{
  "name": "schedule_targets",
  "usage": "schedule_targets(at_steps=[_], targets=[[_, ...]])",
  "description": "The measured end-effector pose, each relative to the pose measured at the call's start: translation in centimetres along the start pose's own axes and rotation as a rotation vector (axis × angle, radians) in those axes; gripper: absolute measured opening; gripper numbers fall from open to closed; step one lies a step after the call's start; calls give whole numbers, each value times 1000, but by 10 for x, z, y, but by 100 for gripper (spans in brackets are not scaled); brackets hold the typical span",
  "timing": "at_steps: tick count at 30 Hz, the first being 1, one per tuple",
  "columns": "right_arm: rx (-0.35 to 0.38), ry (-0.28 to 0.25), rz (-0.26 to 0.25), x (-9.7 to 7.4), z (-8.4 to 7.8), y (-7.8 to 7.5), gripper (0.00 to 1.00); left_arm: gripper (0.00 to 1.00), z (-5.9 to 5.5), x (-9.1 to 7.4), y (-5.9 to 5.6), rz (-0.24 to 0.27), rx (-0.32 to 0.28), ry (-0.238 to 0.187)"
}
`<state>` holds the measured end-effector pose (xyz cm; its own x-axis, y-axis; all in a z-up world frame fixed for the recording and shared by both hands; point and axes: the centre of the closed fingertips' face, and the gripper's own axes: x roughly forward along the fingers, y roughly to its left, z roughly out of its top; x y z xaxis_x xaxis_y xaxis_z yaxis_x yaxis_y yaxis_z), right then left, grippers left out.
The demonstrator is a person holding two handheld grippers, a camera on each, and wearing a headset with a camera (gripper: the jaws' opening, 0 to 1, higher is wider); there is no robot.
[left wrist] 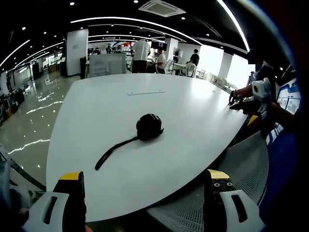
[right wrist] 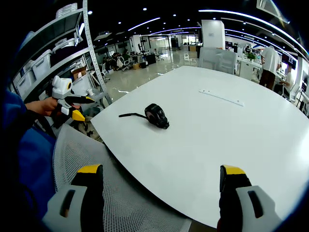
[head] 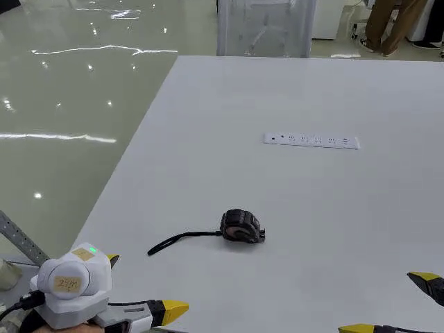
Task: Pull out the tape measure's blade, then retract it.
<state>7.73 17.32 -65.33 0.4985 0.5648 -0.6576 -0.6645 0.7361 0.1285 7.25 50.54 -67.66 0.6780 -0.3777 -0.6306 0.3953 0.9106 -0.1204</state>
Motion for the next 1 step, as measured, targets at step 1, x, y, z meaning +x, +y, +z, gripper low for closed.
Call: schedule_targets(at_steps=[1], targets=[[-1,0,1,0,0,0,97,100,0,0,0,2,-2,-1]])
